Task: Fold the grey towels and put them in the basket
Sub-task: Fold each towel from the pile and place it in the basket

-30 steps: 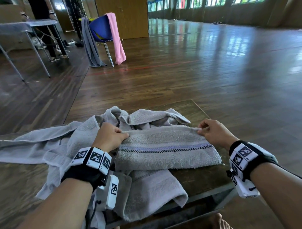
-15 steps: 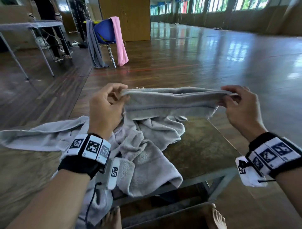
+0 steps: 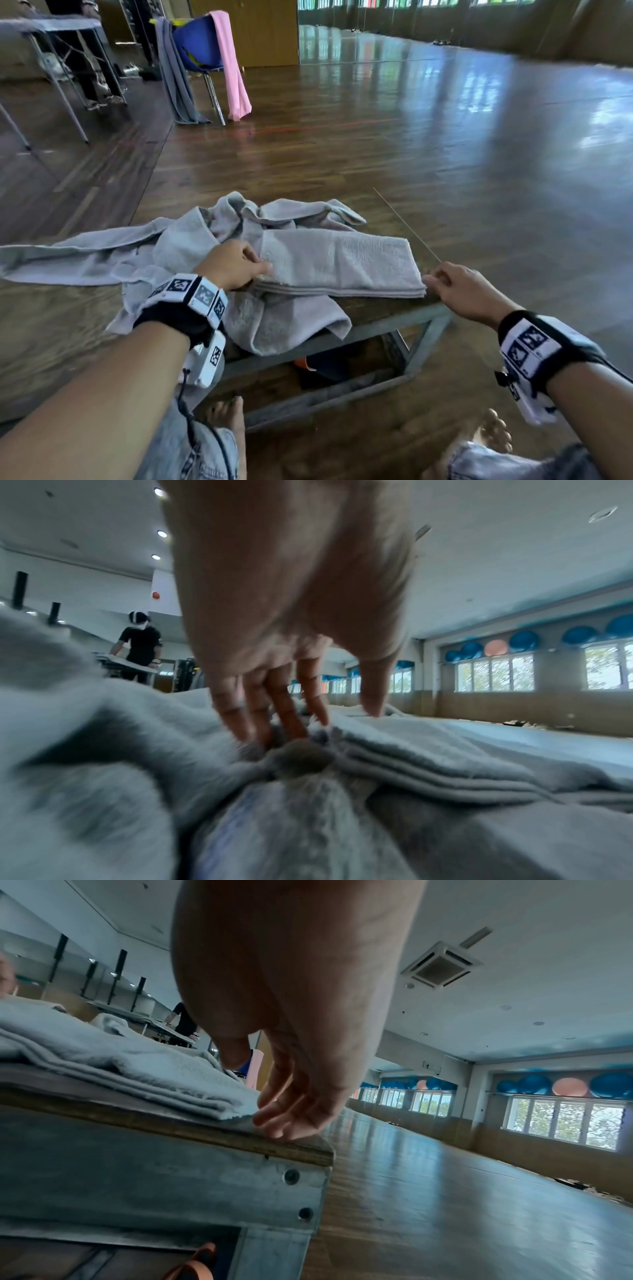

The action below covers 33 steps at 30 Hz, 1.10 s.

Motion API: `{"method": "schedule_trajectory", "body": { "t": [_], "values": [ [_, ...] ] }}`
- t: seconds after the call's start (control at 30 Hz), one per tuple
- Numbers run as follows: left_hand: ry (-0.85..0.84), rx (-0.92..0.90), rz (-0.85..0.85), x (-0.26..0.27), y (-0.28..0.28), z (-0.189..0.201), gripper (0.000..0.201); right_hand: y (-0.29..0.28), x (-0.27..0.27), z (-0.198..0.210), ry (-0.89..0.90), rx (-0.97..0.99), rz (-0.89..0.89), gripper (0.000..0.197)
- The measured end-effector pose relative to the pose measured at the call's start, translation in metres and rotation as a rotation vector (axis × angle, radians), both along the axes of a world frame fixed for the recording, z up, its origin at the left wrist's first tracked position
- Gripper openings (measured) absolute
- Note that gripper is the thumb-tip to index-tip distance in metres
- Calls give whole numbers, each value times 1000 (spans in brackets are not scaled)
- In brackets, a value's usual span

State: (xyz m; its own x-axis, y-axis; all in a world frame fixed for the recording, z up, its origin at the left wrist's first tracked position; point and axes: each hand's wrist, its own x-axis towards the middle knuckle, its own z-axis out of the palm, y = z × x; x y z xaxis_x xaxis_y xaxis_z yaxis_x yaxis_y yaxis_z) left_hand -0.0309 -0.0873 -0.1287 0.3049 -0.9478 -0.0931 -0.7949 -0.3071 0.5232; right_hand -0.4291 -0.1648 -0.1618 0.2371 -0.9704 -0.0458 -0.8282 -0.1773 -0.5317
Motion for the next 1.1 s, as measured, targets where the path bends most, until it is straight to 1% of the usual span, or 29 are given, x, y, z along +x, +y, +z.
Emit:
{"method": "schedule_trajectory", "body": {
  "t": [0.07, 0.13, 0.2, 0.27, 0.43, 0.5, 0.57, 0.63, 0.77, 0.87, 0.97, 1.03, 1.1],
  "values": [
    [-104, 73, 56, -5, -4, 3, 53, 0, 7, -1, 40, 9, 5, 34],
    [-153, 127, 77, -9, -5, 4, 57, -1, 13, -3, 60, -4, 3, 46],
    [-183, 142, 85, -10, -5, 3, 56, -2, 17, -3, 78, 1, -33, 49],
    [-208, 127, 81, -9, -5, 3, 57, -3, 21, 1, 96, 28, -73, 43],
    [-180, 76, 92, -4, -1, 9, 50, -1, 29, 20, 182, 57, -130, 31],
    [-146, 76, 109, -5, 0, 13, 49, 1, 32, 26, 205, 67, -143, 24],
    [-76, 58, 154, -4, 2, 16, 52, 3, 32, 32, 205, 72, -163, 20],
    [-47, 40, 171, -3, 3, 20, 55, 6, 32, 35, 200, 80, -168, 20],
    [-48, 32, 154, -4, 5, 24, 58, 11, 28, 36, 212, 111, -152, 23],
    [-54, 43, 159, -4, 4, 23, 57, 12, 27, 34, 236, 132, -137, 24],
    [-93, 98, 144, -5, 4, 21, 52, 12, 32, 30, 312, 128, -132, 24],
    [-131, 112, 130, -7, 3, 18, 43, 11, 36, 27, 326, 74, -142, 21],
    [-142, 36, 90, -11, 2, 17, 28, 8, 42, 24, 291, -15, -140, 17]
  ]
}}
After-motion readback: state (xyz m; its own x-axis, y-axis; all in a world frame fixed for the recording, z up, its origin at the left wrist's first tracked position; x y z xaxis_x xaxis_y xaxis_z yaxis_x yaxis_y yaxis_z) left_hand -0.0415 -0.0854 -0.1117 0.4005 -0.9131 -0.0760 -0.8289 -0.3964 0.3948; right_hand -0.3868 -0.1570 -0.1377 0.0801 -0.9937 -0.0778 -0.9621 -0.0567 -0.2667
